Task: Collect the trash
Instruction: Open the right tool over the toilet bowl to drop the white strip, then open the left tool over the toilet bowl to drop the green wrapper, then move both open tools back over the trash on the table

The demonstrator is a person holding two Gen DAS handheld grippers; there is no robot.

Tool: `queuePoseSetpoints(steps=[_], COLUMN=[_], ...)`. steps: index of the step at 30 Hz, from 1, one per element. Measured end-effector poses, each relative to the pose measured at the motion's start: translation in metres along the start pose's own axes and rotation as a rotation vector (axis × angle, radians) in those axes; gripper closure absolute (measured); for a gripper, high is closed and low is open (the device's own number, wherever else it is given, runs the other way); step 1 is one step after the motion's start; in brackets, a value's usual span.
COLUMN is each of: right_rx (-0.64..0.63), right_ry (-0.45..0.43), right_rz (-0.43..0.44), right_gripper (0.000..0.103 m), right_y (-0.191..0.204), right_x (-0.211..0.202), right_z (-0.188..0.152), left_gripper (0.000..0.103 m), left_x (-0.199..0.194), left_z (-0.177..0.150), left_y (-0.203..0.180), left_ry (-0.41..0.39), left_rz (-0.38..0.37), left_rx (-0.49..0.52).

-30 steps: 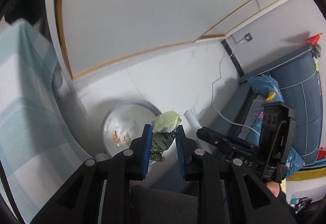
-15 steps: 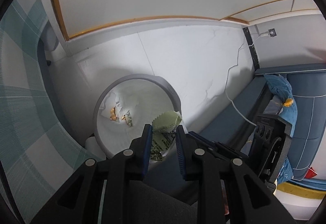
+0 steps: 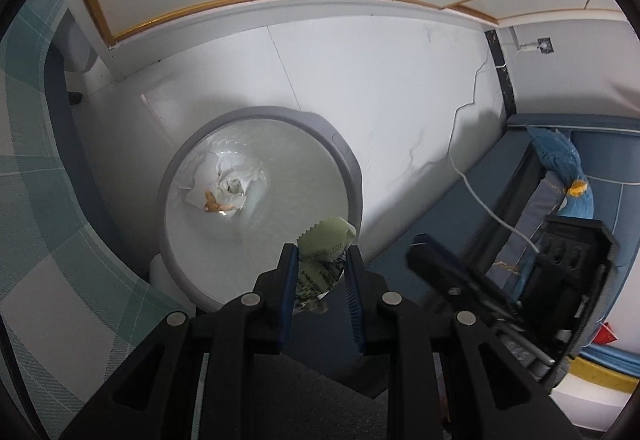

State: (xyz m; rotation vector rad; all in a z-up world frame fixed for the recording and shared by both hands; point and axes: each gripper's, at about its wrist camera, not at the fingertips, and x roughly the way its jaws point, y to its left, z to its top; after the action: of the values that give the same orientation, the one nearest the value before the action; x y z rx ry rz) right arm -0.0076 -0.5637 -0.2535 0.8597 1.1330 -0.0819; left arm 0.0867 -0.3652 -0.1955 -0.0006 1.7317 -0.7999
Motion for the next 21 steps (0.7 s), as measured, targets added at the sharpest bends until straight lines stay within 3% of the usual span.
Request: queuePoseSetpoints(steps=[14, 18, 21], right_rx=[-0.002, -0.004, -0.019], right_ry=[-0.061, -0.075, -0.092], right_rz=[-0.026, -0.037, -0.048], right_gripper=[0.035, 0.028, 0.025], right_y=[0.001, 0.007, 0.015], right_x=[-0.027, -0.031, -0.039], right_z=[-0.003, -0.004, -0.005], left_gripper=[0.083, 0.060, 0.058], left_x=[0.000, -0.020, -0.037], left_z=[-0.006, -0.014, -0.020], left_y=[-0.009, -0.013, -0.013], left_ry=[0.020, -0.055, -0.115], left_rz=[0.050, 0.097, 0.124], left_rx=[0.052, 0.072, 0.086])
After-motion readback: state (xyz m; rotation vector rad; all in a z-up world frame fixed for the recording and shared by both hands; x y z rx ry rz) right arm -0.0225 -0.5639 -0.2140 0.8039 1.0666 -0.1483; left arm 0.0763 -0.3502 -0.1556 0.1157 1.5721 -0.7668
